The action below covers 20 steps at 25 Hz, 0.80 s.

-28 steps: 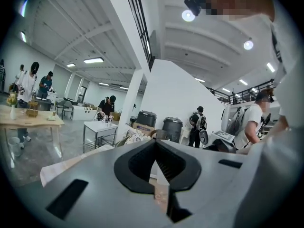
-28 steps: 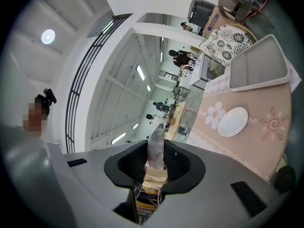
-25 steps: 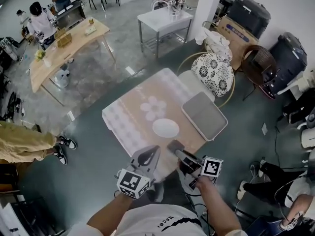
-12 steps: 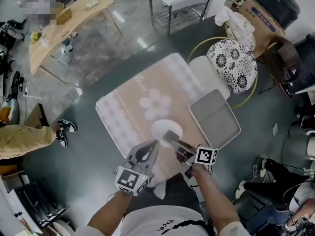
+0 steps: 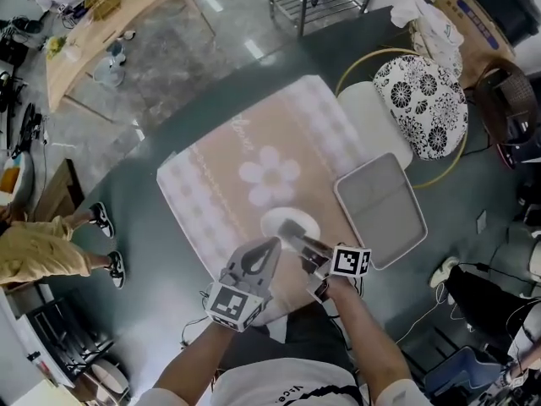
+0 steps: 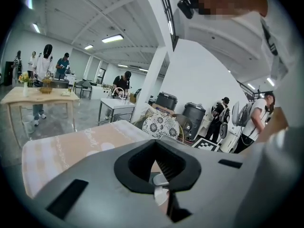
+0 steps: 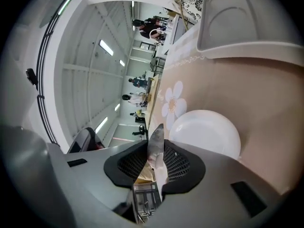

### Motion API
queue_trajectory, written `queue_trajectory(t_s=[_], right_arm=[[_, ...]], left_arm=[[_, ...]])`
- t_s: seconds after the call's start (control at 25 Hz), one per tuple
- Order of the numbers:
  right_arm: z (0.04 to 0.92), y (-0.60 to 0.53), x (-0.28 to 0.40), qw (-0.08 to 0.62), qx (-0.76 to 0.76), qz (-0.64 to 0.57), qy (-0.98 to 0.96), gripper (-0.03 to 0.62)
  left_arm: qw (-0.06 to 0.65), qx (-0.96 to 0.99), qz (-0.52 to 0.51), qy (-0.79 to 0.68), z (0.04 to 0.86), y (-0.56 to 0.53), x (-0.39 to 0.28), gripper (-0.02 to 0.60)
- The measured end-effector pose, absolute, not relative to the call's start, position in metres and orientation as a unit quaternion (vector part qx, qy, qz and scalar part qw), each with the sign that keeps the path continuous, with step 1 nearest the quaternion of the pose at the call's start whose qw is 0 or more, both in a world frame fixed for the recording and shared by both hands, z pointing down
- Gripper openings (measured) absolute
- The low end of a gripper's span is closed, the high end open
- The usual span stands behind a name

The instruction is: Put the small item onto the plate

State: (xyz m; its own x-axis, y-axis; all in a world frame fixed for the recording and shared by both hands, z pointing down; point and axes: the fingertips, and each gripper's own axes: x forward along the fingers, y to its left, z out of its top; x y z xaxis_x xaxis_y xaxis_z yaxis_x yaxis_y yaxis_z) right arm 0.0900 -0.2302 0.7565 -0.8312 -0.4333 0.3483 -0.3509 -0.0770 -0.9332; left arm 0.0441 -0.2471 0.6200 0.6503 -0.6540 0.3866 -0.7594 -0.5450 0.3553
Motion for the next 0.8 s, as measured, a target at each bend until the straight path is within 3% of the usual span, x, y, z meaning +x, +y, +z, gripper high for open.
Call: queue_trajectory(t_s=[0.48, 0.8], right_arm=[[0.8, -0.234, 0.09, -0.029, -0.306, -0.691, 0.654, 0.107], [0.812, -0.232, 0.089, -0.126, -0.34, -0.648, 0.67, 0.113]], left_arm=[[0.292, 0.852, 0.117, -0.419, 0.68, -0.259, 0.053, 0.005], [0.305, 0.845, 0.122, -0.421, 0.689, -0.26, 0.051, 0.005]])
